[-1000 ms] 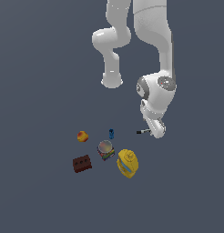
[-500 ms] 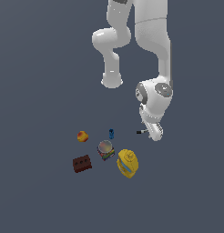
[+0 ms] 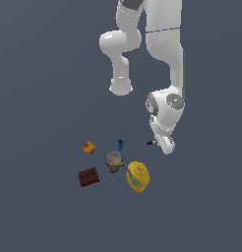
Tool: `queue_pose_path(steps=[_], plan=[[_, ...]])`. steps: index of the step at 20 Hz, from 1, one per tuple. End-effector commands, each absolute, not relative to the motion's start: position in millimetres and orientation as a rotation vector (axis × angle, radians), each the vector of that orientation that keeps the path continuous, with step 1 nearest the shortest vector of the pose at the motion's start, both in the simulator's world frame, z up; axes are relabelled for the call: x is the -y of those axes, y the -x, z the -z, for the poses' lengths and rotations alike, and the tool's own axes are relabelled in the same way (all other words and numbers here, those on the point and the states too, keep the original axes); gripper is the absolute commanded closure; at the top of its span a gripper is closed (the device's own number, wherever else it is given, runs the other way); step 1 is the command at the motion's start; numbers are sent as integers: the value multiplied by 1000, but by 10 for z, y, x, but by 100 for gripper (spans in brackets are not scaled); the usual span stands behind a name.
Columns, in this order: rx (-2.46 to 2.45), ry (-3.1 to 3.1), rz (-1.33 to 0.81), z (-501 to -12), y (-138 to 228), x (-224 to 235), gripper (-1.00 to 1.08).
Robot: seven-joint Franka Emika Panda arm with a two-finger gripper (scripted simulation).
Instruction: Pick up a designated object from a clutter of objects.
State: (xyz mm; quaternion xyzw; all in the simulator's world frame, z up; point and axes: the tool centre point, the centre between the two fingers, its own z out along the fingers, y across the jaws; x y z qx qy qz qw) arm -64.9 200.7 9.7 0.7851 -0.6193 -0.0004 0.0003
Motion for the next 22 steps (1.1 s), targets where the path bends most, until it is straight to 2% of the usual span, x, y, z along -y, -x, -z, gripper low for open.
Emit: queue_pose_path(steps=[1, 13, 22], plan=[[1946, -2467, 1, -95, 647, -2008, 108], [1947, -2466, 1, -161, 621, -2011, 108], [1947, -2465, 0, -592, 456, -2045, 108]])
